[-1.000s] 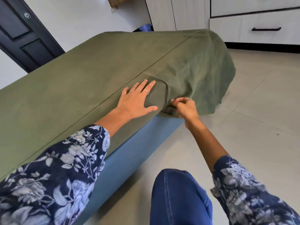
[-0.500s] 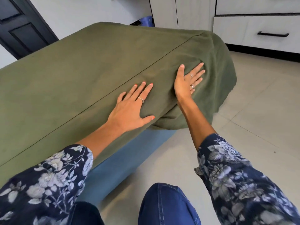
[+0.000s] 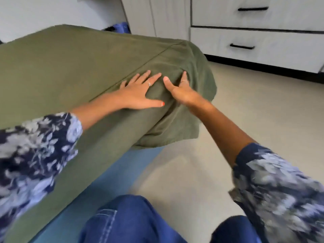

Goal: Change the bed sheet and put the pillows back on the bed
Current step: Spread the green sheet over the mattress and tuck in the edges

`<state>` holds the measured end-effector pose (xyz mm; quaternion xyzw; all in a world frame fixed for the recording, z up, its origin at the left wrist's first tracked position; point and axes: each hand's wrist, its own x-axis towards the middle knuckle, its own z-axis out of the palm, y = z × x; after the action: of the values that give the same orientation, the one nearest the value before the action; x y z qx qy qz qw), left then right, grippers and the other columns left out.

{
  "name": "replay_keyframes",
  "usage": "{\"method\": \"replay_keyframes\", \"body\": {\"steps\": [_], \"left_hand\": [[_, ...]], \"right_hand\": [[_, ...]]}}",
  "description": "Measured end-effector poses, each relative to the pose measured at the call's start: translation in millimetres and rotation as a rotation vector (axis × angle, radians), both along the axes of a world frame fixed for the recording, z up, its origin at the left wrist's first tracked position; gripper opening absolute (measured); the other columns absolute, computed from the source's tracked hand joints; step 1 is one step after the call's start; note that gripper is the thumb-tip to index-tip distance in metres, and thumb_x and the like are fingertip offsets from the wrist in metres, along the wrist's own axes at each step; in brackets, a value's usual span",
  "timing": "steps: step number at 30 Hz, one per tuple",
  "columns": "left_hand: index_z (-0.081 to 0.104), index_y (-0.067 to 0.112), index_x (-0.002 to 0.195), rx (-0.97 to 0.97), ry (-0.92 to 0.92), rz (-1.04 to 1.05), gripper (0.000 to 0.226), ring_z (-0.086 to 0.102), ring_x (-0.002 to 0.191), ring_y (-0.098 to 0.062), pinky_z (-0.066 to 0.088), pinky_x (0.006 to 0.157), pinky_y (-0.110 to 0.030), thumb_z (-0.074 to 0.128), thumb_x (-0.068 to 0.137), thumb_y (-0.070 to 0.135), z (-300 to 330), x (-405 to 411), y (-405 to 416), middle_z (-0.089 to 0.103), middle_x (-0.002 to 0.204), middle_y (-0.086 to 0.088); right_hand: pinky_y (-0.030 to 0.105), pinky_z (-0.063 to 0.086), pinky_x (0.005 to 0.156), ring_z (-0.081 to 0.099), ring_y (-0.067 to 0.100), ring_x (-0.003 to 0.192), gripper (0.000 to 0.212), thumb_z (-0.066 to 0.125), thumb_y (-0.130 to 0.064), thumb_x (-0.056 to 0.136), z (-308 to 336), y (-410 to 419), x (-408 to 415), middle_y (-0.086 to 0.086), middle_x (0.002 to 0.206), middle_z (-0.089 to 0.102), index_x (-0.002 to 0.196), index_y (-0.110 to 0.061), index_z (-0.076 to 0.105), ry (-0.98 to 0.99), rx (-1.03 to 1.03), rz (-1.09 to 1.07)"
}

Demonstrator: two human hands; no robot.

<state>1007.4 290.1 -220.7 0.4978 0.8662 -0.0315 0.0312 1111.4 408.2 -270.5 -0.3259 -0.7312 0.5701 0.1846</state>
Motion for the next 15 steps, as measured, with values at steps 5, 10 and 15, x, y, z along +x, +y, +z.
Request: {"method": "replay_keyframes", "body": {"steps": [5, 10, 15], "left_hand": [[0.001, 0.055, 0.146, 0.157, -0.075, -0.057, 0.087, -0.002, 0.149, -0.014, 0.004, 0.117, -0.054, 0.056, 0.079, 0.067, -23.5, -27.4, 42.4, -0.004, 0.16, 0.017], [-0.003, 0.054, 0.146, 0.166, -0.052, -0.096, 0.083, -0.008, 0.149, -0.015, -0.001, 0.118, -0.052, 0.044, 0.08, 0.073, -24.0, -26.8, 38.1, -0.01, 0.16, 0.017], [-0.005, 0.049, 0.148, 0.165, -0.089, -0.131, 0.079, -0.011, 0.148, -0.017, -0.003, 0.118, -0.052, 0.035, 0.084, 0.074, -20.7, -20.7, 31.7, -0.013, 0.16, 0.016]], "right_hand": [[0.039, 0.048, 0.09, 0.062, 0.02, 0.101, 0.043, 0.044, -0.049, 0.097, -3.0, 64.4, 76.4, 0.001, 0.12, 0.06, 0.125, -0.018, 0.056, -0.174, 0.096, -0.063], [0.038, 0.049, 0.087, 0.062, 0.022, 0.1, 0.045, 0.043, -0.045, 0.098, 11.5, 98.4, 76.9, 0.009, 0.12, 0.061, 0.125, -0.012, 0.056, -0.439, 0.164, -0.121], [0.044, 0.044, 0.098, 0.057, 0.019, 0.108, 0.056, 0.037, -0.058, 0.095, 44.7, 98.6, 22.5, 0.001, 0.125, 0.055, 0.134, -0.018, 0.05, -0.5, 0.157, -0.007]]}}
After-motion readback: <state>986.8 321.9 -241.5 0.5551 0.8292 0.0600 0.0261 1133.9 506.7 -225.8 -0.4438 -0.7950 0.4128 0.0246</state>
